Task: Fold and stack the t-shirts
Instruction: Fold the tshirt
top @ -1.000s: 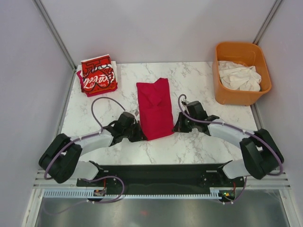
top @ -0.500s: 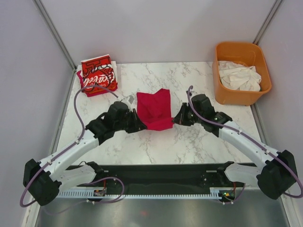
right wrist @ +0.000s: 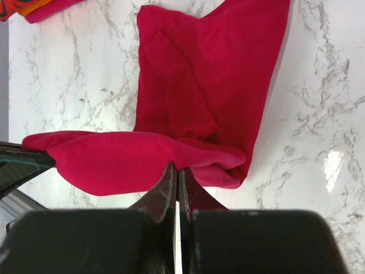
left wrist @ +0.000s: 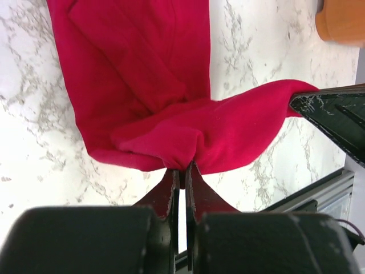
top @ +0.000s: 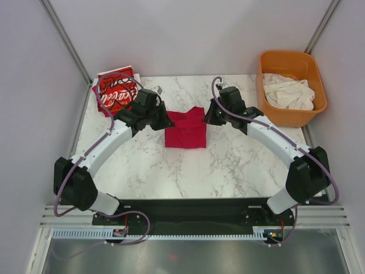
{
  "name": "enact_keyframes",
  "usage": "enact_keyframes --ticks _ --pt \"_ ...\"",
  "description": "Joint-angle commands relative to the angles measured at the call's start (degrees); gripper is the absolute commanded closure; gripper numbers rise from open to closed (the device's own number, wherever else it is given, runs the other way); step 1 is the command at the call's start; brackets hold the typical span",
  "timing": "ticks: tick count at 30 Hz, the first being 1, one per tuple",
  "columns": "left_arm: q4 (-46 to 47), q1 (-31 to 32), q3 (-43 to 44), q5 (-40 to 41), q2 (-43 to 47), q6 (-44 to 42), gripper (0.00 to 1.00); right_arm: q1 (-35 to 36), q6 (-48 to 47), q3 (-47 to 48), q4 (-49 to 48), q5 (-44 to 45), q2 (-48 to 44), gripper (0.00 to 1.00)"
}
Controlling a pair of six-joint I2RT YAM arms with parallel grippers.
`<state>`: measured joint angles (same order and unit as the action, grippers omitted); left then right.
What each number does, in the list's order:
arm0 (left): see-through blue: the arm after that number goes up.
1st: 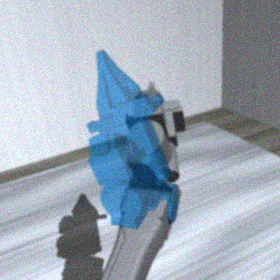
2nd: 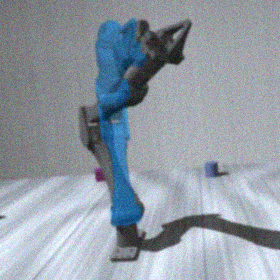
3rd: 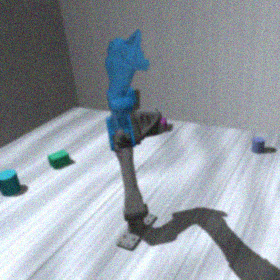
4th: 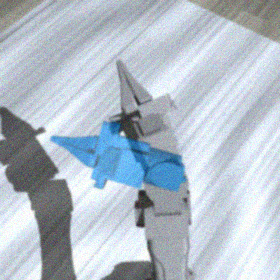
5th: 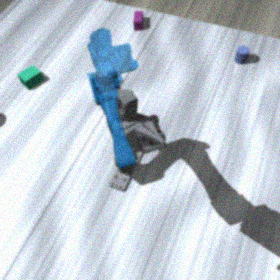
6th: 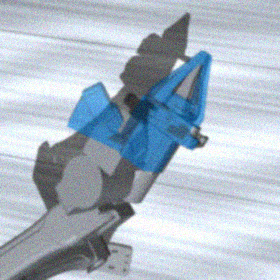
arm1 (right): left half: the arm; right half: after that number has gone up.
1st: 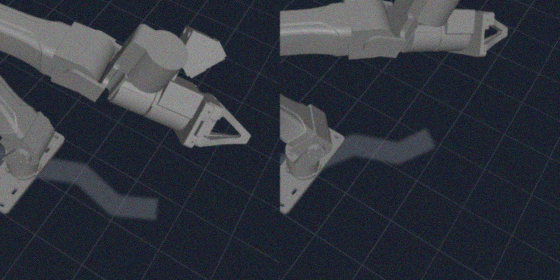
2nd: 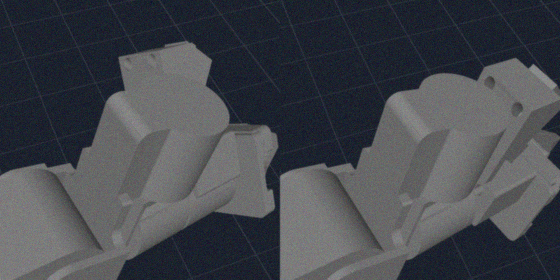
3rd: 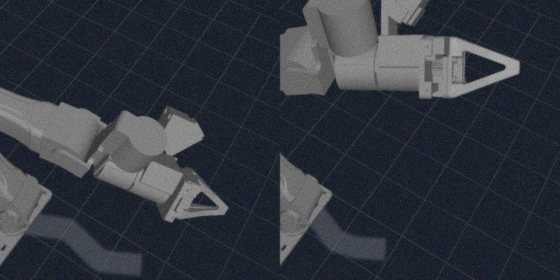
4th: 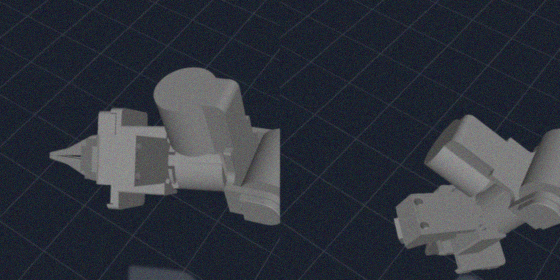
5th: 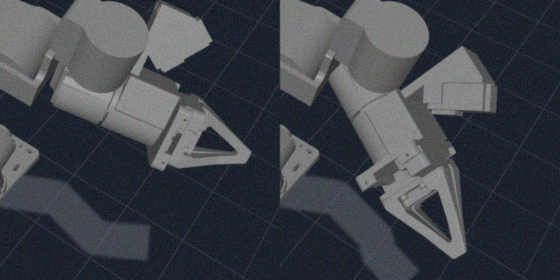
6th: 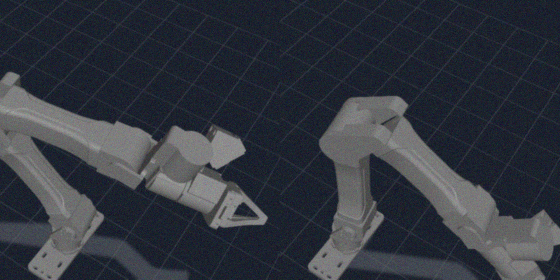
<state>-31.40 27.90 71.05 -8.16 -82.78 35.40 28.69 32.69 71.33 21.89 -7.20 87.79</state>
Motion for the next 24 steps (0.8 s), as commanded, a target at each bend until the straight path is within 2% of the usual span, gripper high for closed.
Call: enact_keyframes --ticks 1,9,13,14,15,16,17,19,20,21,23,24 --pt "-0.51 -2.06 5.93 -2.64 -4.03 -4.28 0.98 -1.52 -2.10 4.86 -0.44 0.17 3.96 1.00" --pt "-0.51 -6.01 14.64 -5.54 -15.81 -6.57 0.98 -3.46 -1.49 13.48 -1.32 -0.62 14.58 1.00" --pt "-1.29 -9.44 25.61 -10.89 -26.70 -7.10 0.98 -5.13 -0.43 20.41 -1.32 0.52 22.49 1.00" --pt "-1.73 -10.57 27.90 -10.65 -31.86 -7.53 0.93 -5.31 -0.17 23.73 -1.41 0.44 24.43 0.91" --pt "-2.17 -11.37 32.53 -10.56 -34.44 -7.54 0.85 -5.57 0.09 25.59 -1.32 1.04 28.80 0.79" --pt "-2.26 -12.07 35.19 -11.69 -37.07 -7.80 0.72 -6.36 0.27 27.53 -1.15 1.57 31.02 0.62" --pt "-2.53 -13.73 38.35 -12.05 -44.06 -8.41 0.38 -6.89 1.14 31.11 -1.15 2.27 32.95 0.26" --pt "-7.59 -15.76 52.47 -13.53 -51.82 -7.28 0.36 -8.20 0.98 35.00 -2.37 6.83 38.14 0.04" --pt "-13.11 -17.42 57.75 -16.16 -55.17 -6.14 0.11 -8.64 0.10 40.41 -1.68 8.85 39.90 0.02" --pt "-14.99 -17.70 65.11 -17.57 -58.95 -5.69 0.00 -9.26 -0.08 43.16 -1.24 7.91 42.70 0.02" --pt "-16.24 -17.71 66.42 -16.10 -58.03 -5.69 0.00 -10.23 -1.47 47.21 0.16 7.46 42.82 0.02" --pt "-16.15 -17.71 63.72 -13.31 -54.54 -5.69 0.00 -10.32 -2.62 46.97 0.17 7.38 41.69 0.02"
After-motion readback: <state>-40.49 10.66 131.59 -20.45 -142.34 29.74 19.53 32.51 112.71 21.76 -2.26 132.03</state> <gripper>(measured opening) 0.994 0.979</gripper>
